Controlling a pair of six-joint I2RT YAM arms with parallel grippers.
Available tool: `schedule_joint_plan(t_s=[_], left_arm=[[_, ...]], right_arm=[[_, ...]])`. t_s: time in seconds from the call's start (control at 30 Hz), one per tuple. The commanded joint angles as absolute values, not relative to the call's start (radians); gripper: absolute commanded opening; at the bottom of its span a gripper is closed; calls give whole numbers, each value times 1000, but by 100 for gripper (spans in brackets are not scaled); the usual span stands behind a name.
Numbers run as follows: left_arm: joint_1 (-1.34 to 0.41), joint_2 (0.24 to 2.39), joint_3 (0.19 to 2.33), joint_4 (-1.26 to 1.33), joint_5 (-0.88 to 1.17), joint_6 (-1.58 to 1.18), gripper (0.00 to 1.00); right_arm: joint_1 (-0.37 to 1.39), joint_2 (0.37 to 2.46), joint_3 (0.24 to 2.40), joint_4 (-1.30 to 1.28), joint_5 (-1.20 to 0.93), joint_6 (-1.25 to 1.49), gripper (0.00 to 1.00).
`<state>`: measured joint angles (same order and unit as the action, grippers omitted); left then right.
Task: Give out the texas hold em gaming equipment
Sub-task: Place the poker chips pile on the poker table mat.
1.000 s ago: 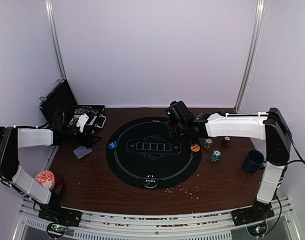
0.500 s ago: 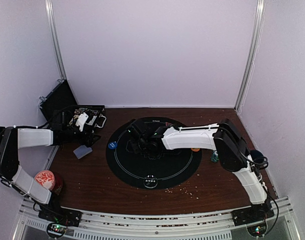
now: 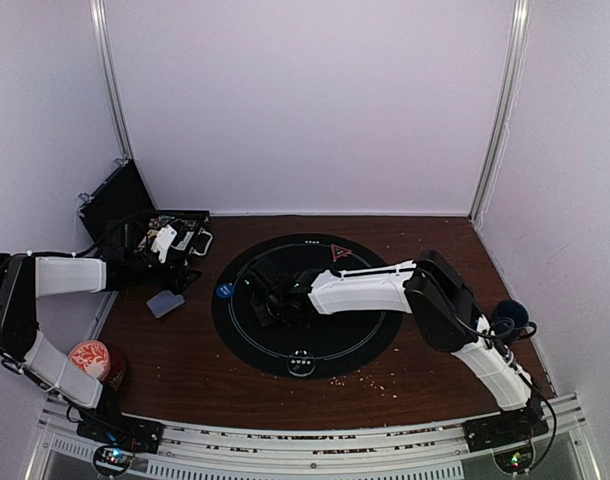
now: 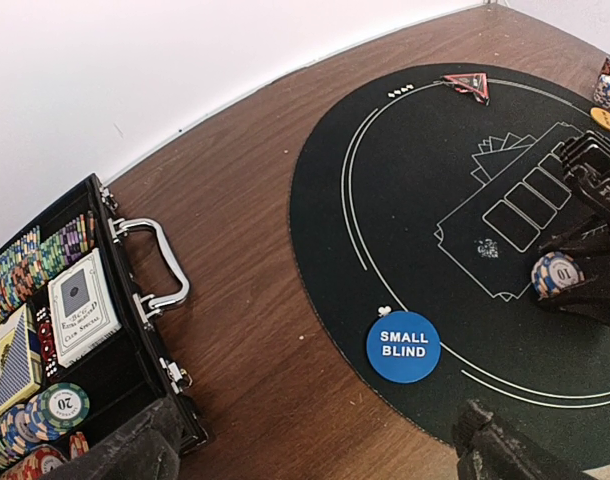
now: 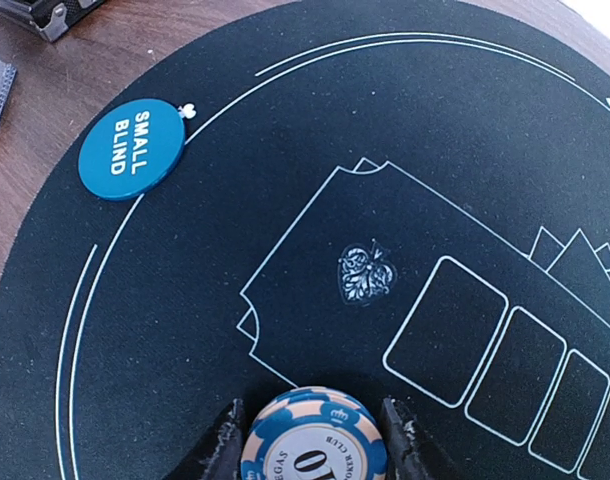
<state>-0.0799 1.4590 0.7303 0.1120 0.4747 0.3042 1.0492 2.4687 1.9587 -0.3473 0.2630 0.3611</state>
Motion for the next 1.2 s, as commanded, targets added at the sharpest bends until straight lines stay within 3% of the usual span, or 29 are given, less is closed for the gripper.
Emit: schedule_joint_plan(t_s=[0.0, 0.3, 0.53, 0.83, 1.0, 1.17], left_arm=[[-75, 1457, 723, 153, 485, 304, 98], [-76, 1443, 730, 86, 558, 375, 98], [-106, 1440, 819, -71, 657, 433, 98], [-330, 1535, 964, -233, 481, 483, 98], [-378, 1698, 1097, -349, 533, 476, 98], [-423, 1819, 1188, -410, 552, 472, 98]], right_arm=[[1052, 2478, 1979, -371, 260, 349, 52], [1049, 2314, 1905, -425, 277, 334, 99], [1029, 2000, 1605, -411, 362, 323, 100], [991, 1652, 1137, -316, 470, 343, 100], [969, 1547, 967, -220, 497, 366, 100], [967, 1538, 941, -205, 517, 393, 100]])
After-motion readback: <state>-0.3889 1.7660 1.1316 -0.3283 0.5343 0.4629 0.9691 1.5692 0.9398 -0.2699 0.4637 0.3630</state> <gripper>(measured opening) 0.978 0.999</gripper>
